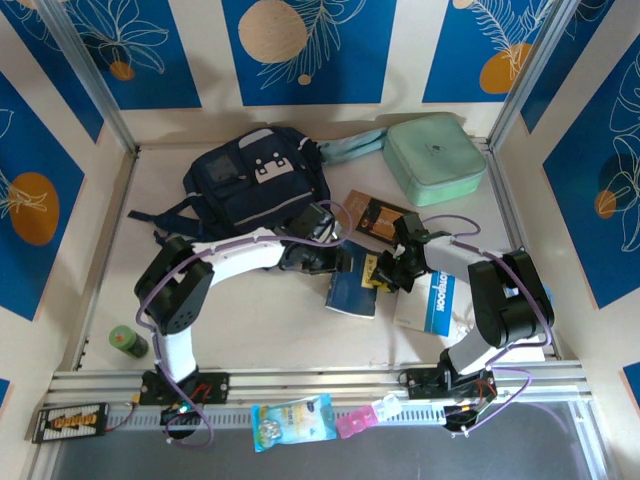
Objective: Pack the student bag
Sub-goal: Pick up the book at the center of the table.
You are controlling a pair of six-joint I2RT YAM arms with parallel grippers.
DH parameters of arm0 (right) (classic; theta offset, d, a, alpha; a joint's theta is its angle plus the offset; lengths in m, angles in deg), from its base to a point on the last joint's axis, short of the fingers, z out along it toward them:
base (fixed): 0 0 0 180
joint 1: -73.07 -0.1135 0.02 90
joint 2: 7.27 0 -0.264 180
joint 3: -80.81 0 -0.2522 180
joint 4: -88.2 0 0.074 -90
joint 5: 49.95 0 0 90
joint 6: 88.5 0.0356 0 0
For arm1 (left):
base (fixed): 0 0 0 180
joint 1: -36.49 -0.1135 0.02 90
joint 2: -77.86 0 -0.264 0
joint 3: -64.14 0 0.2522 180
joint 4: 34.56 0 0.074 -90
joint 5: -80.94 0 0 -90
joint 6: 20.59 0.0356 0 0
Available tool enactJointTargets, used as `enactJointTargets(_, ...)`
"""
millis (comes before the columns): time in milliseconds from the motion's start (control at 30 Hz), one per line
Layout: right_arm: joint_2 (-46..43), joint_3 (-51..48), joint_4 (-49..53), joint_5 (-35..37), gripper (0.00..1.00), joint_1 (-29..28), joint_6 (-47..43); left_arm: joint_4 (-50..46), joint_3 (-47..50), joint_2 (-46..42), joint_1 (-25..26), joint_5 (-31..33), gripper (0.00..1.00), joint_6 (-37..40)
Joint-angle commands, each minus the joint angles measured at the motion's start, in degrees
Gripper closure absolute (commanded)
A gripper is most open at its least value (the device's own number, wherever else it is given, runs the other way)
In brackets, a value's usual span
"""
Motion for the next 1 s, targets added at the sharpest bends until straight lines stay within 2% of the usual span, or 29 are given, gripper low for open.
enactJointTargets(0, 3.6, -2.6, -2.4, 2.7, 0.83, 0.1, 2.2, 5.3, 0.9, -0.3, 1.4, -8.5, 0.52, 0.2)
enactJointTargets(300, 3.5, -2.7, -2.5, 2.7, 0.86, 0.5, 3.0, 4.8, -0.4, 1.9, 1.3, -7.6, 0.6, 1.0)
enactJointTargets(467, 2.5, -2.8, -2.4, 3.0, 0.86, 0.7, 3.2, 3.0, -0.9, 1.2, 1.3, -5.1, 0.71, 2.2)
enactJointTargets(633, -0.6, -3.0, -1.7, 3.9, 0.84, 1.1, 3.3, 1.0, -1.4, -1.2, 0.7, -2.0, 0.9, 3.7)
enactJointTargets(700, -2.9, -3.0, -1.8, 4.1, 0.8, 1.4, 2.9, 0.5, -1.8, -2.5, 0.0, -1.5, 1.0, 4.0)
enactJointTargets(867, -9.8, -2.7, -4.6, 2.2, 0.67, 3.5, 2.2, -2.4, -4.6, -6.9, -2.6, 0.0, 1.0, 4.4)
enactJointTargets(967, -13.5, -3.1, -10.0, -2.6, 0.56, 5.8, 3.4, -3.5, -6.5, -10.3, -4.5, 1.3, 1.0, 5.4)
